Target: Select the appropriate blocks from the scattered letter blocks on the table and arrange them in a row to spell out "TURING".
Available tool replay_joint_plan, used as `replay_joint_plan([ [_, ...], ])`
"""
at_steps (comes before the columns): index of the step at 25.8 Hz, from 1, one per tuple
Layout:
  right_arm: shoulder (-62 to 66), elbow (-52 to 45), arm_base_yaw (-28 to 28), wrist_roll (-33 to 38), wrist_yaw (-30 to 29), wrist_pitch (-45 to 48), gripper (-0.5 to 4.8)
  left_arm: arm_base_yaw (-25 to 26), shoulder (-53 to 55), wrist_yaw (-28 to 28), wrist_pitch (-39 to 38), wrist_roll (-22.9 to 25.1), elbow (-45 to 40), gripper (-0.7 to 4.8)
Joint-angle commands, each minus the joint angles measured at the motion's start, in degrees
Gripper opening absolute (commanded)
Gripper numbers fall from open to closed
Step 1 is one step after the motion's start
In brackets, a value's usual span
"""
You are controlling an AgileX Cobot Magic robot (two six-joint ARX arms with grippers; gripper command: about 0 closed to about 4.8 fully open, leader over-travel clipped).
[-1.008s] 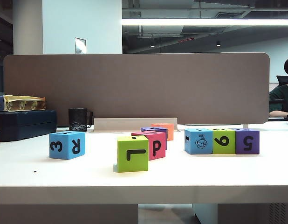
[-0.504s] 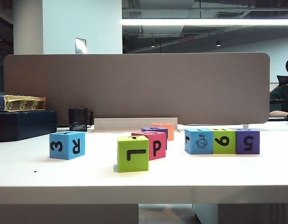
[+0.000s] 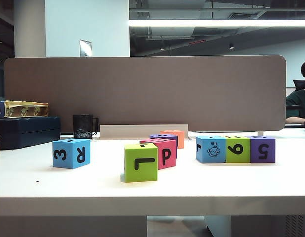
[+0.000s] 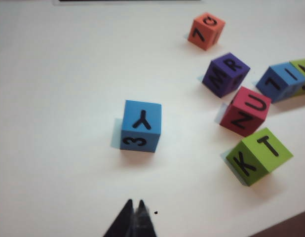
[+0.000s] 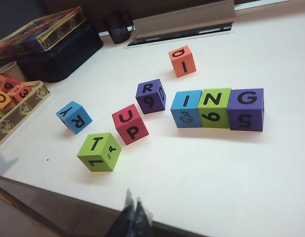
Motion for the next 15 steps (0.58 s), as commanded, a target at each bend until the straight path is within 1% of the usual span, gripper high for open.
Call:
replay_joint_plan([
  [1, 0.5, 0.4, 0.0, -0.2, 0.1, 0.7, -0.01, -4.3, 4.4, -3.5, 0.7, 2.9, 1.7, -0.05],
  [6, 0.5, 0.4, 0.0, -0.2, 0.1, 0.8, -0.01, -7.2, 6.7, -6.1, 1.6, 2.9, 2.3, -0.05],
  [15, 0.5, 0.4, 0.0, -0.2, 0.1, 0.8, -0.01, -7.6, 6.8, -6.1, 2.1, 3.1, 2.3, -0.05],
])
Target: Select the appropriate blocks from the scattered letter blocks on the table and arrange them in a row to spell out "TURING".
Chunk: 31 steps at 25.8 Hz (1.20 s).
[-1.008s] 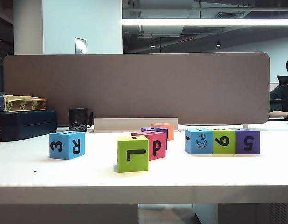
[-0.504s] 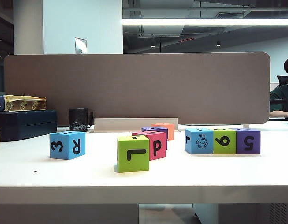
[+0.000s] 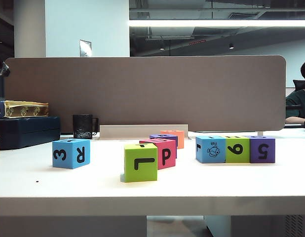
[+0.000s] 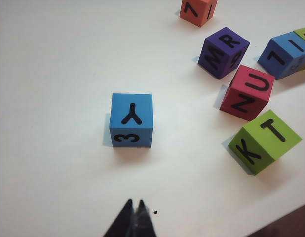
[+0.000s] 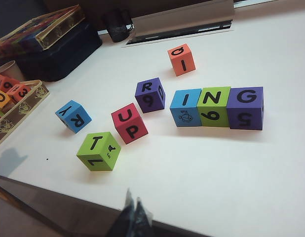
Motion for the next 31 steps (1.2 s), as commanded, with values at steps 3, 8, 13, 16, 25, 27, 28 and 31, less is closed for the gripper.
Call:
replay_joint_plan([
  [3, 0.1, 0.4, 0.0, -0.2, 0.1, 0.8, -0.01, -0.4, 0.0, 0.0, 0.8, 0.2, 0.4, -0.05],
  [8, 0.1, 0.3, 0.0, -0.2, 0.1, 0.8, -0.01, -0.4, 0.0, 0.0, 0.8, 0.2, 0.4, -0.05],
  [13, 0.1, 0.3, 0.0, -0.2, 0.1, 0.8, -0.01, -0.4, 0.5, 1.4, 0.9, 0.2, 0.5, -0.05],
  [16, 0.1, 0.3, 0.0, -0.2, 0.1, 0.8, -0.01, -0.9, 1.5, 3.5, 2.1, 0.2, 0.7, -0.05],
  [25, 0.0, 0.3, 0.0, -0.2, 0.1, 0.8, -0.01, -7.7, 10.6, 2.8, 3.6, 0.4, 5.0, -0.05],
  [27, 0.0, 0.3, 0.0, -0.2, 0.1, 0.8, -0.01, -7.9, 12.5, 2.9, 3.6, 0.2, 6.2, -0.05],
  [28, 0.0, 0.3, 0.0, -0.2, 0.1, 0.8, -0.01, -7.9, 13.2, 2.8, 3.6, 0.2, 6.6, -0.05],
  [31, 0.0, 0.3, 0.0, -0.2, 0.1, 0.8, -0.01, -7.9, 15.3, 2.8, 4.1, 0.2, 8.1, -0.05],
])
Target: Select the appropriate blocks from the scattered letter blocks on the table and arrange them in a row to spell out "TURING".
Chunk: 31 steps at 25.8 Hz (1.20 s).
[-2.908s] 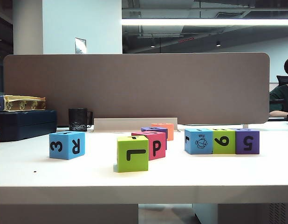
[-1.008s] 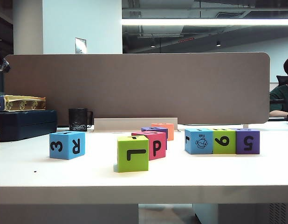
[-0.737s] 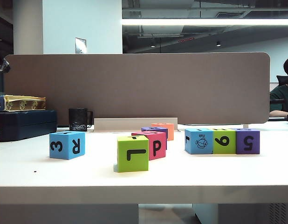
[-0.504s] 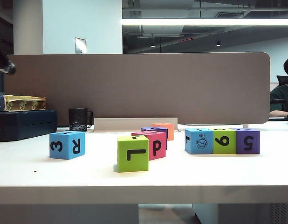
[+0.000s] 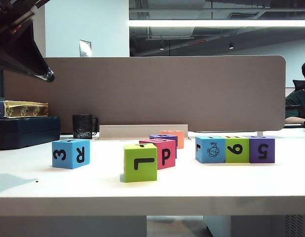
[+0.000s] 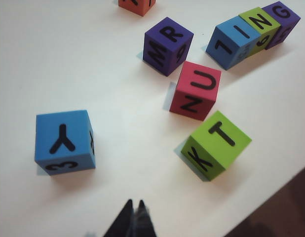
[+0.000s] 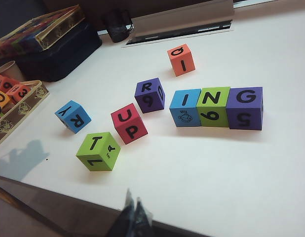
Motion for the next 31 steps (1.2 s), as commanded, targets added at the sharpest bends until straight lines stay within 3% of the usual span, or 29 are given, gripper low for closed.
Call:
replay_joint_plan([
  [1, 0.1, 0.3, 0.0, -0.2, 0.1, 0.7, -0.01, 0.0, 2.2, 0.1, 1.2, 0.1, 1.9, -0.05],
  [9, 0.1, 0.3, 0.0, -0.2, 0.1, 0.8, -0.01, -0.1, 6.1, 0.3, 2.4, 0.0, 3.7, -0.05],
  [18, 0.1, 0.3, 0.0, -0.2, 0.1, 1.0, -0.01, -3.5, 14.6, 0.2, -4.2, 1.8, 15.1, -0.05],
  [31, 0.1, 0.3, 0.0, -0.2, 0.1, 1.0, -0.01, -6.2, 22.1, -0.8, -9.4, 1.5, 21.4, -0.03],
])
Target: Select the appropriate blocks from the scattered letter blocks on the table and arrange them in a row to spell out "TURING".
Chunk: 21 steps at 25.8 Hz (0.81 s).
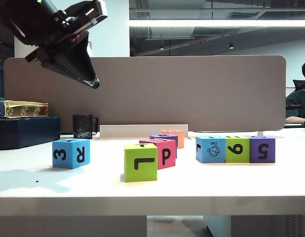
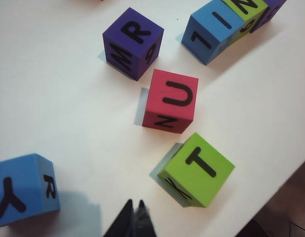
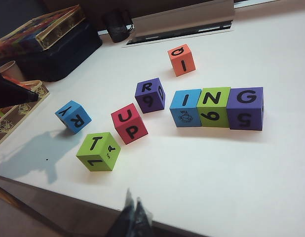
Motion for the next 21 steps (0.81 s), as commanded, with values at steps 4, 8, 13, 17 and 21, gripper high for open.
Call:
replay_joint_plan([
  [4, 0.0, 0.3, 0.0, -0.2, 0.1, 0.9, -0.01, 0.0, 3.7, -0.2, -4.2, 0.0, 6.3, -0.01],
  [8, 0.0, 0.3, 0.0, -0.2, 0.1, 0.9, -0.01, 0.0, 5.9, -0.1, -3.9, 0.0, 9.4, 0.99],
  [13, 0.0, 0.3, 0.0, -0.2, 0.1, 0.9, -0.01, -0.1, 8.5, 0.0, -2.1, 0.0, 11.0, 1.57],
  [17, 0.0, 0.3, 0.0, -0.2, 0.0, 0.9, -0.01, -0.8, 10.8, 0.0, -0.1, 0.0, 12.3, 1.6],
  [21, 0.0, 0.3, 0.0, -0.2, 0.0, 0.9, -0.01, -2.6, 15.2, 0.0, 0.9, -0.4, 15.4, 3.32],
])
